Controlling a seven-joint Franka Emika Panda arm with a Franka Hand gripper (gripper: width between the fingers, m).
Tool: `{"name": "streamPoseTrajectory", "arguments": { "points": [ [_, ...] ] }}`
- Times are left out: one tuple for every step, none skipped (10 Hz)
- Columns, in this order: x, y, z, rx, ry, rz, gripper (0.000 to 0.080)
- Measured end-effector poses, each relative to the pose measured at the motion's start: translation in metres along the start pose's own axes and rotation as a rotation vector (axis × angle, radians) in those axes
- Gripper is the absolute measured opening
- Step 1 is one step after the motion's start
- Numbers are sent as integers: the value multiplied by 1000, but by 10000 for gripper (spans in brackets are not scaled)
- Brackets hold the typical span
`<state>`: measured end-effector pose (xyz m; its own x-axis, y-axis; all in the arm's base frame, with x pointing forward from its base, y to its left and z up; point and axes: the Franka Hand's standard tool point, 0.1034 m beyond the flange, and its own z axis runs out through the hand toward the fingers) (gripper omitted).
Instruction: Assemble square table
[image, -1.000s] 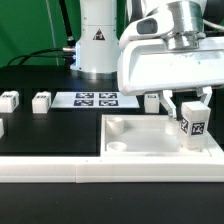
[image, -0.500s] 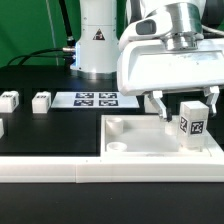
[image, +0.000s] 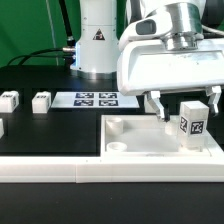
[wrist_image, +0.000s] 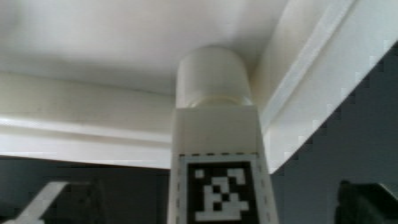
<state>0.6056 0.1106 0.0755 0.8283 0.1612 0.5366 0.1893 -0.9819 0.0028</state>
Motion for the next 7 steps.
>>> {"name": "streamPoseTrajectory", "arguments": {
  "points": [
    [5, 0, -4, 2, -4, 0, 649],
    [10, 0, -10, 5, -10, 0, 649],
    [14, 2, -13, 7, -21, -2, 649],
    [13, 0, -12, 11, -37, -2, 649],
    [12, 0, -12, 11, -39, -2, 649],
    [7, -2, -9, 22, -90, -2, 649],
    [5, -5, -6, 41, -179, 0, 649]
  ]
}}
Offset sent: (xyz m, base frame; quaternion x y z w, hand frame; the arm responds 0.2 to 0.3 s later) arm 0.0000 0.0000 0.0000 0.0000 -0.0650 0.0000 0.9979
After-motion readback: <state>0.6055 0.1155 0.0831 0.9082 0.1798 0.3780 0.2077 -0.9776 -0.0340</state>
